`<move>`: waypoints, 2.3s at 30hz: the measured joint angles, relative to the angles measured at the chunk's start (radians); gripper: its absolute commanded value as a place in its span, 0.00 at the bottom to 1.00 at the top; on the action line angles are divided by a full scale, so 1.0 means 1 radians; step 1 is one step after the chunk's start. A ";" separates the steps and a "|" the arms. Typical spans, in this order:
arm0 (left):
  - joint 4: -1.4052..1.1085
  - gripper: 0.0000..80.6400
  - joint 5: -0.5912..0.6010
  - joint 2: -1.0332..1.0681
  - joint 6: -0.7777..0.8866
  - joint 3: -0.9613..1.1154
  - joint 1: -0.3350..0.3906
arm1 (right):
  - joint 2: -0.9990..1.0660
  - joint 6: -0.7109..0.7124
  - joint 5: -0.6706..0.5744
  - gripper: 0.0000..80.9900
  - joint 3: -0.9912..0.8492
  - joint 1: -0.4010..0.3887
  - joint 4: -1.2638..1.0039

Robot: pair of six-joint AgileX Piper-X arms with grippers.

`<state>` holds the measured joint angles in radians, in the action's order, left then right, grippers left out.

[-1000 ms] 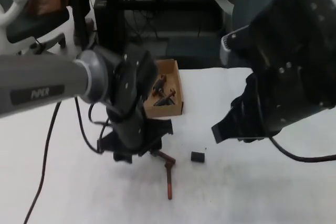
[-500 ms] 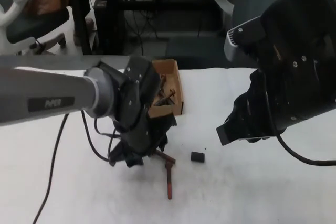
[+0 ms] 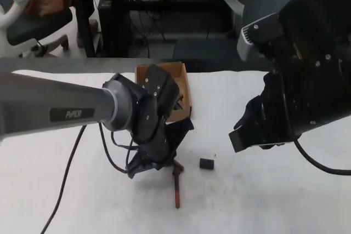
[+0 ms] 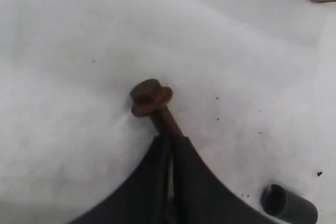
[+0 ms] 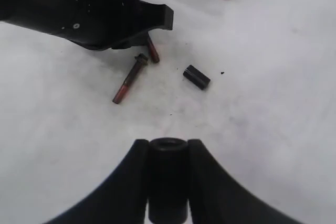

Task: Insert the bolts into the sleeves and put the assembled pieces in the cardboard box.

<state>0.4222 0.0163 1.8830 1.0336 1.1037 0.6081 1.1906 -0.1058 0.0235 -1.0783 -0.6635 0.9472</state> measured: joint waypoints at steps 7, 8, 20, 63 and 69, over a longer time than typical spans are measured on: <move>-0.074 0.02 0.010 -0.004 -0.112 -0.010 0.000 | 0.000 0.022 0.001 0.01 0.009 0.000 -0.004; -0.091 0.02 0.003 -0.015 -0.162 -0.015 0.000 | -0.002 0.028 -0.001 0.01 0.016 0.000 -0.011; -0.172 0.02 -0.132 -0.396 -0.685 -0.053 0.000 | -0.072 -0.040 -0.077 0.01 0.221 0.000 -0.172; 0.043 0.46 0.040 0.034 -0.096 0.070 -0.067 | -0.102 -0.090 -0.270 0.01 0.220 0.000 -0.280; 0.062 0.22 0.026 0.035 -0.095 0.074 -0.067 | -0.153 -0.090 -0.271 0.01 0.220 0.000 -0.280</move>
<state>0.4838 0.0427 1.9180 0.9383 1.1779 0.5415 1.0379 -0.1955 -0.2479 -0.8587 -0.6635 0.6668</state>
